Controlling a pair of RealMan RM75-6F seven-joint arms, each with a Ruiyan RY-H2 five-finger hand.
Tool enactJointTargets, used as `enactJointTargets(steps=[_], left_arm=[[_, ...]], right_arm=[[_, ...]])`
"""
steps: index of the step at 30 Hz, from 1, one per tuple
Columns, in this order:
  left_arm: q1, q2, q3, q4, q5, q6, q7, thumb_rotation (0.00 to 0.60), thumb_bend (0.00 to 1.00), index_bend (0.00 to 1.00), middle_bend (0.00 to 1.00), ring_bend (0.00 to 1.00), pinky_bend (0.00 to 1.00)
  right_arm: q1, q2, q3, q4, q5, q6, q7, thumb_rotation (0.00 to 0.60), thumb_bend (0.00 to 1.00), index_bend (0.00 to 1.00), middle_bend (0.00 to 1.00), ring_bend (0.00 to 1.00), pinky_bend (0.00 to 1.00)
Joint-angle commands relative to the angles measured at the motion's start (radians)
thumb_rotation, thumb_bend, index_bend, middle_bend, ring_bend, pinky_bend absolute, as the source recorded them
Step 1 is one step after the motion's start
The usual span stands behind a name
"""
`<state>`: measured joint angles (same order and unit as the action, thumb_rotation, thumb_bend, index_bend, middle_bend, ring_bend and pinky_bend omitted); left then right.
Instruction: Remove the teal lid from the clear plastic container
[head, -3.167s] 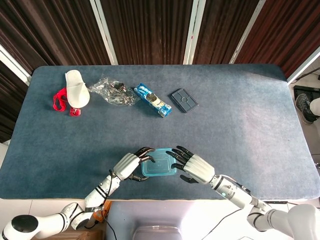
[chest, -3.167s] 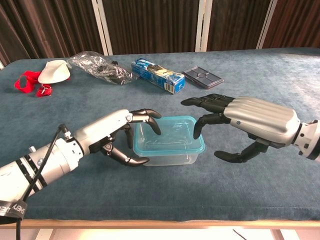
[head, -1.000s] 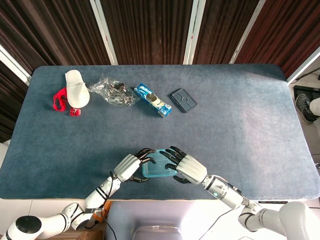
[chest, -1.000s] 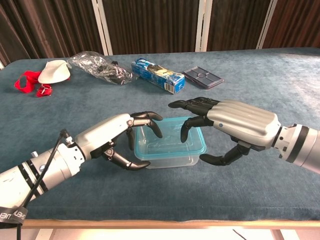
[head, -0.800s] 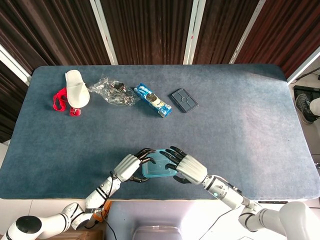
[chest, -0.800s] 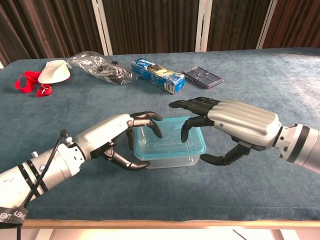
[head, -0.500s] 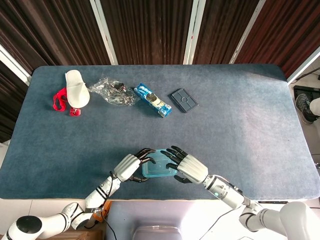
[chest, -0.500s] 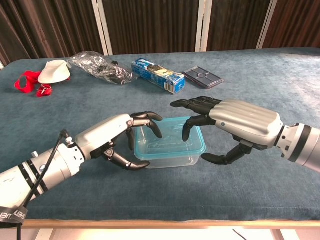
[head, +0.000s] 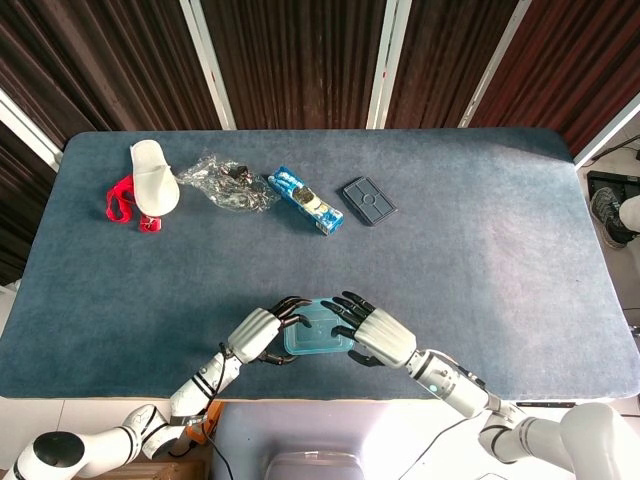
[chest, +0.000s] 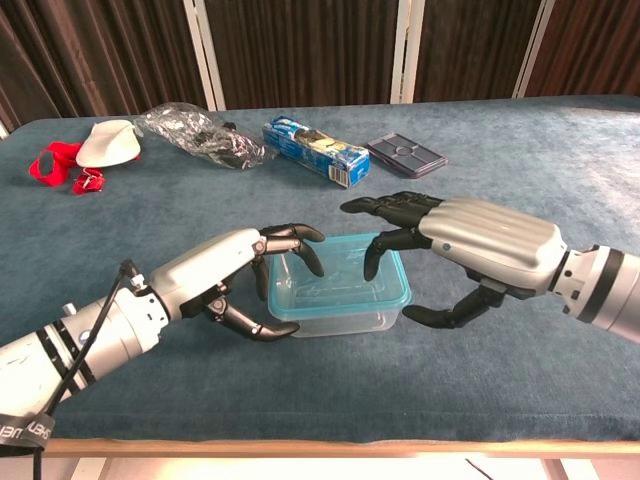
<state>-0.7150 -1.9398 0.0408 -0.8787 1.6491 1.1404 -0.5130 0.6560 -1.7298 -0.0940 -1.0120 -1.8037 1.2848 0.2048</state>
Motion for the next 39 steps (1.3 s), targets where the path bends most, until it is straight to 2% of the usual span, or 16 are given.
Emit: enactJointTargets(steps=[1,39], left_arm=[[0.0,0.0,0.0,0.0,-0.001,0.0,0.001,0.6,0.39,0.36,0.53,0.41,0.51],[0.006,-0.004,0.009,0.007,0.005,0.001,0.008,0.6,0.39,0.36,0.53,0.41,0.52]], right_arm=[[0.0,0.0,0.0,0.0,0.0,0.0,-0.001,0.6,0.49,0.49,0.08,0.0,0.0],[0.004,0.005,0.011,-0.021,0.009,-0.003,-0.005,0.6,0.49,0.48,0.08,0.0,0.0]])
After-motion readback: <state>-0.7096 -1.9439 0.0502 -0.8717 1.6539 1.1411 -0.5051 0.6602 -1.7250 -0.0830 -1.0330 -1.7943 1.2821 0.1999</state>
